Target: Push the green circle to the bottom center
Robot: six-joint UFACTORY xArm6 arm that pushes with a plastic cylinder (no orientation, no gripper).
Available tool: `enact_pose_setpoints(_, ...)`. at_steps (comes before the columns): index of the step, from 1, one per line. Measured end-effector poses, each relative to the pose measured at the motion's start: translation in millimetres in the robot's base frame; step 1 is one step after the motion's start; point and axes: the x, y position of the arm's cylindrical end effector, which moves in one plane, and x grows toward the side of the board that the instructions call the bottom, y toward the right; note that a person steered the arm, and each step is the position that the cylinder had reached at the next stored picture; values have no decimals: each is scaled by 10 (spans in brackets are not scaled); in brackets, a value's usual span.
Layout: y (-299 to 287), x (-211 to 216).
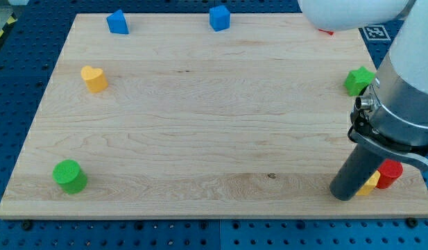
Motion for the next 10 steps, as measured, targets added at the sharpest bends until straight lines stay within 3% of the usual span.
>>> enact_pose_setpoints(1,-564,189)
enact_pose_setpoints(3,-2234,-460)
enact_pose_setpoints(5,-2692,-545)
enact_pose_setpoints(6,-3441,-550)
enact_pose_setpoints(7,-4099,-821)
enact_pose_setpoints(8,-4223,-878)
enact_pose_setpoints(9,-4256,-410)
enact_pose_setpoints(10,-4256,-276)
